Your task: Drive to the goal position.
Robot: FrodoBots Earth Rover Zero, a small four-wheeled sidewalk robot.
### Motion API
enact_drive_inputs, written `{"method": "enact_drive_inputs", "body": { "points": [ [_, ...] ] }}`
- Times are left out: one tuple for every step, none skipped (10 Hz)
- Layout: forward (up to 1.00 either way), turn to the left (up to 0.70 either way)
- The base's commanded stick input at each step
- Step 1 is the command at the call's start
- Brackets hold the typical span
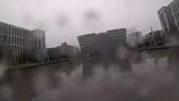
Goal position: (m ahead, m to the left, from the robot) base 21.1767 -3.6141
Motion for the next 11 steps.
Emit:
{"method": "enact_drive_inputs", "body": {
  "points": [
    [0.7, 0.0],
    [0.7, 0.0],
    [0.7, 0.0],
    [0.7, 0.0],
    [0.7, 0.0],
    [0.7, 0.0],
    [0.7, 0.0],
    [0.7, 0.0],
    [0.7, 0.0],
    [0.7, 0.0],
    [0.7, 0.0]
  ]
}}
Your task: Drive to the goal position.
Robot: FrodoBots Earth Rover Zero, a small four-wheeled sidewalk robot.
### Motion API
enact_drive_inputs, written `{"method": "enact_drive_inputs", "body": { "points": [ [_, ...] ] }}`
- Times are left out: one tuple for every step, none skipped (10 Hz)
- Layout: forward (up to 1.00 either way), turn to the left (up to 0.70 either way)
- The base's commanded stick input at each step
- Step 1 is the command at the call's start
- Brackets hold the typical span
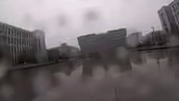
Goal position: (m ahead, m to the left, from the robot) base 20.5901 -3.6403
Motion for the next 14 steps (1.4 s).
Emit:
{"method": "enact_drive_inputs", "body": {
  "points": [
    [0.7, 0.0],
    [0.7, 0.0],
    [0.7, 0.0],
    [0.7, 0.0],
    [0.7, 0.0],
    [0.7, 0.0],
    [0.7, 0.0],
    [0.7, 0.0],
    [0.7, 0.0],
    [0.7, 0.0],
    [0.7, 0.0],
    [0.7, 0.0],
    [0.7, 0.0],
    [0.7, 0.0]
  ]
}}
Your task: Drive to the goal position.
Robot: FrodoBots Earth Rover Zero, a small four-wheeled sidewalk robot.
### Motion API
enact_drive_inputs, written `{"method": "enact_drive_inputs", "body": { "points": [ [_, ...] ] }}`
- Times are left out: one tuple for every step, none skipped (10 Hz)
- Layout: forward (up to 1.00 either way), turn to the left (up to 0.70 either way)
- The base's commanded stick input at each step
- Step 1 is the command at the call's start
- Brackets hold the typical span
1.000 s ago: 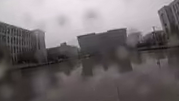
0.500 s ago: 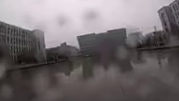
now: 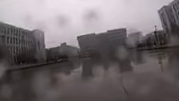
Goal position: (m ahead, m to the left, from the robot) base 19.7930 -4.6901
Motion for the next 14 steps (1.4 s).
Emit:
{"method": "enact_drive_inputs", "body": {
  "points": [
    [0.7, 0.0],
    [0.7, 0.0],
    [0.7, 0.0],
    [0.7, 0.0],
    [0.7, 0.0],
    [0.7, 0.0],
    [0.7, -0.07],
    [0.7, -0.14],
    [0.7, -0.14],
    [0.7, -0.14],
    [0.7, -0.14],
    [0.7, -0.14],
    [0.7, -0.14],
    [0.7, -0.14]
  ]
}}
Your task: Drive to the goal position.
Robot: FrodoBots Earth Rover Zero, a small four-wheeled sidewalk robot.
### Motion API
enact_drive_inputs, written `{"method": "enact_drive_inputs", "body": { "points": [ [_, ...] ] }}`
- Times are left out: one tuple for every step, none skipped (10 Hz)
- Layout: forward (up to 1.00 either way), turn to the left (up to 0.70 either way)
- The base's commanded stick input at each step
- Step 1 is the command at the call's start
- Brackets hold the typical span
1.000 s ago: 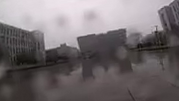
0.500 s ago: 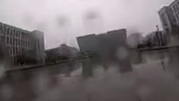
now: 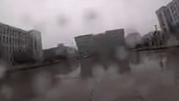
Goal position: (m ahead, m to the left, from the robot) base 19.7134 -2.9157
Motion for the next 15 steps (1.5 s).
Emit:
{"method": "enact_drive_inputs", "body": {
  "points": [
    [0.7, -0.14],
    [0.7, -0.14],
    [0.7, -0.14],
    [0.7, -0.07],
    [0.7, 0.0],
    [0.7, 0.0],
    [0.7, 0.0],
    [0.7, 0.0],
    [0.7, 0.0],
    [0.7, 0.0],
    [0.7, 0.0],
    [0.7, 0.0],
    [0.7, 0.0],
    [0.7, 0.0],
    [0.7, 0.0]
  ]
}}
